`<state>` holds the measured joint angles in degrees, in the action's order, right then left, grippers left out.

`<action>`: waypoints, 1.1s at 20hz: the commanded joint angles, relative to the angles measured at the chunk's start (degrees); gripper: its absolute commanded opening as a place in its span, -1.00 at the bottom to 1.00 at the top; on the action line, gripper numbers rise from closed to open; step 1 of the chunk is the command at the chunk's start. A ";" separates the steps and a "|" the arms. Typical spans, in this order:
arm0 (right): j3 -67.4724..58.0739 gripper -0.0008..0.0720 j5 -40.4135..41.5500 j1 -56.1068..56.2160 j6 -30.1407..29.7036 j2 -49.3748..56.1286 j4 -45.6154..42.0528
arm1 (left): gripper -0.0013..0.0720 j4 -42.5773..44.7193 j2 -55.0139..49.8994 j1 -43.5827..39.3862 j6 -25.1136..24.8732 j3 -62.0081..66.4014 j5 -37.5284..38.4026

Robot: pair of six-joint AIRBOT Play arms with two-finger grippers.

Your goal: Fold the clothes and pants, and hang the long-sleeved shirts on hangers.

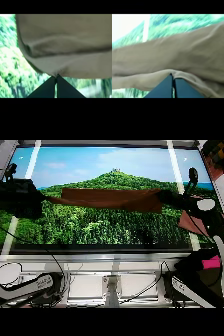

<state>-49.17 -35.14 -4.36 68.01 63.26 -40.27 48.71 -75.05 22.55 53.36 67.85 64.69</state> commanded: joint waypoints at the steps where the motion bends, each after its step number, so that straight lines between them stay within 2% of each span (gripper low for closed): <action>1: -0.13 -0.94 9.44 0.07 6.25 4.90 -0.37 | -0.92 1.68 -0.72 -1.75 7.43 -0.07 -10.64; 3: -0.24 -0.94 11.98 0.07 7.67 8.33 0.00 | -0.92 2.19 -2.45 -3.56 9.53 -0.09 -14.29; 7: -4.20 -0.94 12.94 0.07 8.44 13.77 1.14 | -0.92 2.21 -8.11 -9.03 9.70 -0.09 -20.98; 10: -9.35 -0.94 14.25 0.07 8.44 17.68 0.92 | -0.92 2.23 -12.26 -13.46 10.23 -0.07 -28.92; 13: -14.01 -0.94 13.00 0.07 9.53 23.41 1.01 | -0.92 2.23 -15.54 -16.61 13.68 -0.07 -36.79; 16: -17.68 -0.94 12.11 0.07 9.73 27.87 1.01 | -0.92 2.23 -17.05 -17.49 18.01 -0.04 -42.36; 22: -22.60 -0.94 16.90 0.07 9.55 31.93 -0.52 | -0.92 2.21 -17.88 -17.57 18.27 0.55 -47.95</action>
<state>-69.56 -20.14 -4.34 77.43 92.66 -40.38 50.81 -92.07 5.19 70.74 68.27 20.36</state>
